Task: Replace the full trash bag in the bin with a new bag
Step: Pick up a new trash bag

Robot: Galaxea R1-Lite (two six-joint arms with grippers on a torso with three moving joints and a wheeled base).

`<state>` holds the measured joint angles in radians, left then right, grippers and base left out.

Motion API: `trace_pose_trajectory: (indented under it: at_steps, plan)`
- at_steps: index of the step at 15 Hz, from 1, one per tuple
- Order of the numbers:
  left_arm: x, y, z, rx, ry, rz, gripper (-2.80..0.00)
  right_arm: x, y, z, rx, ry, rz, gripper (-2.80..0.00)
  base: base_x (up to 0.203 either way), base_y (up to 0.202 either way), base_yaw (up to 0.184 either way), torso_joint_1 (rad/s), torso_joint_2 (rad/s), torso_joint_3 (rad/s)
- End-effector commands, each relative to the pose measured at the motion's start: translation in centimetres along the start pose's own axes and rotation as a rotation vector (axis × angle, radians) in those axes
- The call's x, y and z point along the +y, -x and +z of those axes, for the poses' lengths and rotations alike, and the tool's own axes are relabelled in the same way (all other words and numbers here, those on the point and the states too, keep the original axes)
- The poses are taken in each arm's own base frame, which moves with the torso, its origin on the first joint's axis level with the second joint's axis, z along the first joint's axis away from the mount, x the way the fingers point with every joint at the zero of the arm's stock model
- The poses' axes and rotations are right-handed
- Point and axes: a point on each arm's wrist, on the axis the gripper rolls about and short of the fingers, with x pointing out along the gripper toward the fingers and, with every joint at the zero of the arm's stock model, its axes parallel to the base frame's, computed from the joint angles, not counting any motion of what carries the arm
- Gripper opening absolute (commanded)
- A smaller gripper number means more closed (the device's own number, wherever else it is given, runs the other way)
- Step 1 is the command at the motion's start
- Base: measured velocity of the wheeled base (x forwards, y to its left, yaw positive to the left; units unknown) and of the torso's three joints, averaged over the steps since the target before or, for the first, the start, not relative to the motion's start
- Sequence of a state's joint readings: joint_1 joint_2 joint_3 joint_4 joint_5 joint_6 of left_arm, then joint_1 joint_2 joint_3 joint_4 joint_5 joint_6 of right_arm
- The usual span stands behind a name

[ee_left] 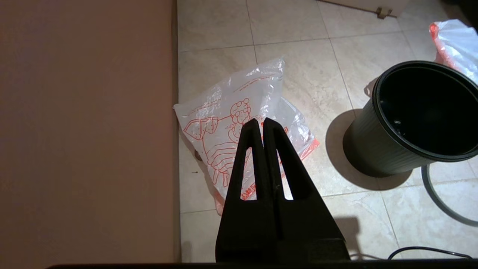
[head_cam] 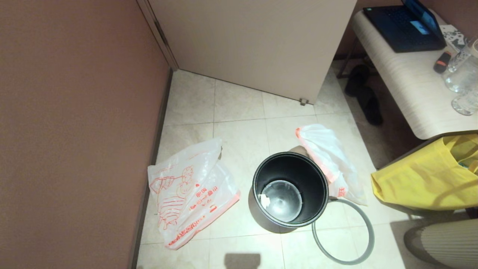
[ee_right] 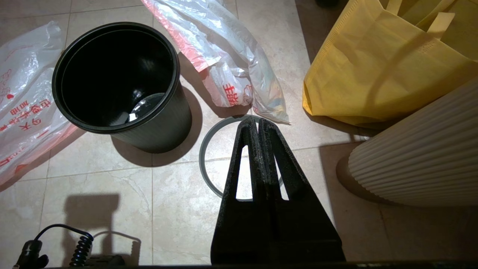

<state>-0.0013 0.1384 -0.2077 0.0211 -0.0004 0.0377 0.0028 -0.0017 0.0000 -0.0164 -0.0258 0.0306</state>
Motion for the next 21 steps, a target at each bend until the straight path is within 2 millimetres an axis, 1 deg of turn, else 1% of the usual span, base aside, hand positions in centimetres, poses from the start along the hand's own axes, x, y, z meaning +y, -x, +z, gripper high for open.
trace_pose_trajectory:
  at_steps: [1, 3, 5, 7, 8, 10, 12, 14, 17, 18, 21]
  plan:
    - [0.1, -3.0, 3.0, 0.134, -0.028, -0.009, -2.80, 0.0, 0.0, 0.0, 0.002, 0.000, 0.000, -2.80, 0.000, 0.000, 0.000, 0.000, 0.00, 0.000]
    - [0.2, -6.2, 5.2, 0.215, -0.082, -0.023, -2.80, 0.0, 0.0, 0.0, 0.002, 0.000, 0.000, -2.80, 0.000, 0.000, 0.000, 0.000, 0.00, 0.000]
    - [0.2, -10.1, 6.4, 0.291, -0.145, -0.039, -2.80, 0.0, 0.0, 0.0, 0.002, 0.000, 0.000, -2.80, 0.000, 0.000, 0.000, 0.000, 0.00, 0.000]
    - [0.1, -13.8, 6.7, 0.346, -0.236, -0.065, -2.80, 0.0, 0.0, 0.0, 0.003, 0.000, 0.000, -2.80, 0.000, 0.000, 0.000, 0.000, 0.00, 0.000]
    - [-0.3, -15.4, 6.6, 0.368, -0.277, -0.086, -2.80, 0.0, 0.0, 0.0, 0.002, 0.000, 0.000, -2.80, 0.000, 0.000, 0.000, 0.000, 0.00, 0.000]
    - [-2.3, -18.5, 5.7, 0.435, -0.378, -0.138, -2.80, 0.0, 0.0, 0.0, 0.003, 0.000, 0.000, -2.80, 0.000, 0.000, 0.000, 0.000, 0.00, 0.000]
    - [-4.2, -21.2, 4.0, 0.524, -0.462, -0.162, -2.80, 0.0, 0.0, 0.0, 0.003, 0.000, 0.000, -2.80, 0.000, 0.000, 0.000, 0.000, 0.00, 0.000]
    - [-6.0, -24.0, 1.5, 0.609, -0.518, -0.181, -2.80, 0.0, 0.0, 0.0, 0.003, 0.000, 0.000, -2.80, 0.000, 0.000, 0.000, 0.000, 0.00, 0.000]
    - [-8.3, -27.8, -3.6, 0.703, -0.590, -0.186, -2.80, 0.0, 0.0, 0.0, 0.003, 0.000, 0.000, -2.80, 0.000, 0.000, 0.000, 0.000, 0.00, 0.000]
    - [-8.9, -28.9, -5.6, 0.733, -0.623, -0.191, -2.80, 0.0, 0.0, 0.0, 0.003, 0.000, 0.000, -2.80, 0.000, 0.000, 0.000, 0.000, 0.00, 0.000]
    - [-10.5, -31.2, -11.8, 0.813, -0.717, -0.219, -2.80, 0.0, 0.0, 0.0, 0.001, 0.000, 0.000, -2.80, 0.000, 0.000, 0.000, 0.000, 0.00, 0.000]
